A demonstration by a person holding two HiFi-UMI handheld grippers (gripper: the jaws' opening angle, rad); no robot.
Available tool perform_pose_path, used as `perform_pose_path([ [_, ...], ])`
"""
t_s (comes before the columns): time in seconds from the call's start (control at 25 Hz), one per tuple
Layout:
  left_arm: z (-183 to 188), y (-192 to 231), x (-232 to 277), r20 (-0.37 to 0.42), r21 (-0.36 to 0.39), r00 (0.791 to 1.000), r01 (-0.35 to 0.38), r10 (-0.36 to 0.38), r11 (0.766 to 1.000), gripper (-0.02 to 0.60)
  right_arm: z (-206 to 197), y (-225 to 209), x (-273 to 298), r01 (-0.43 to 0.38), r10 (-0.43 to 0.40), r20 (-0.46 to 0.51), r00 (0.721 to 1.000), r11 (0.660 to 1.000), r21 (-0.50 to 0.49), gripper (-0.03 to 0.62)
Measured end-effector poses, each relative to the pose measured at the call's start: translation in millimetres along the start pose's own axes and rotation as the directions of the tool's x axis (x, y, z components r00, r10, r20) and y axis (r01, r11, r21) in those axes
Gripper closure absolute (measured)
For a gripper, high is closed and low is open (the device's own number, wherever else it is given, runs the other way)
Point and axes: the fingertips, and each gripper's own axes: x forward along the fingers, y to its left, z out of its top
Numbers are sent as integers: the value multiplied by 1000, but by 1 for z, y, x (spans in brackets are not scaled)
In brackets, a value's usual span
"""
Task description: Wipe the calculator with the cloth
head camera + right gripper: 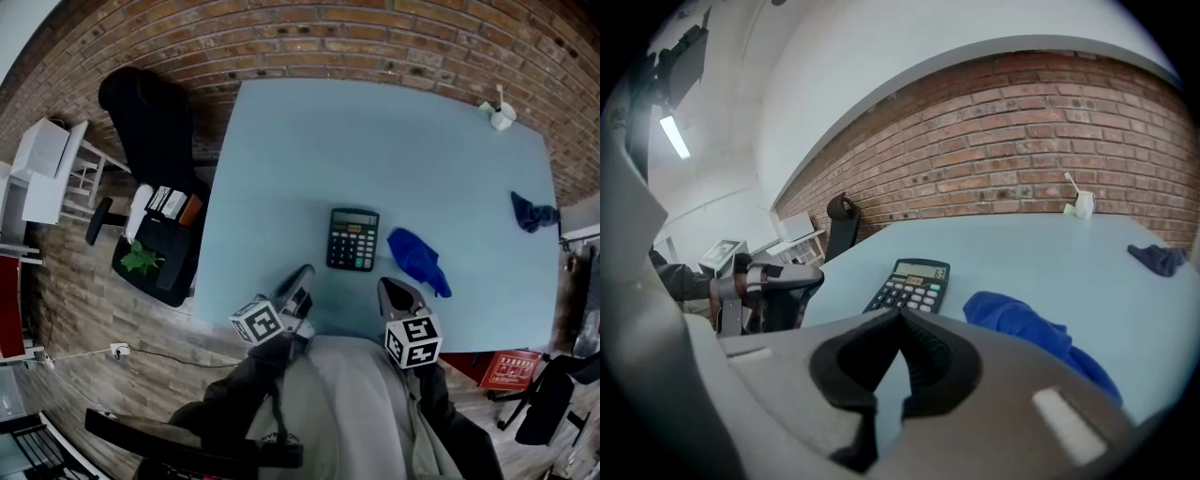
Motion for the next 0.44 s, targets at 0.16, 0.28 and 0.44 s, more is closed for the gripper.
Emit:
perform_pose_path([
  [0.16, 0, 0, 0, -1, -7, 1000, -1, 1, 1000, 581, 0, 1, 0, -3, 3, -4, 1000, 1000, -1, 592],
  [0.28, -1, 1, 0, -6, -9, 1000, -2, 2, 1000, 581, -1, 1, 0, -4, 4, -7, 1000, 1000, -3, 592],
  [0.44, -3, 4, 1, -9, -15, 1000, -3, 3, 1000, 581, -1, 1, 1, -5, 5, -8, 1000, 1000, -5, 592],
])
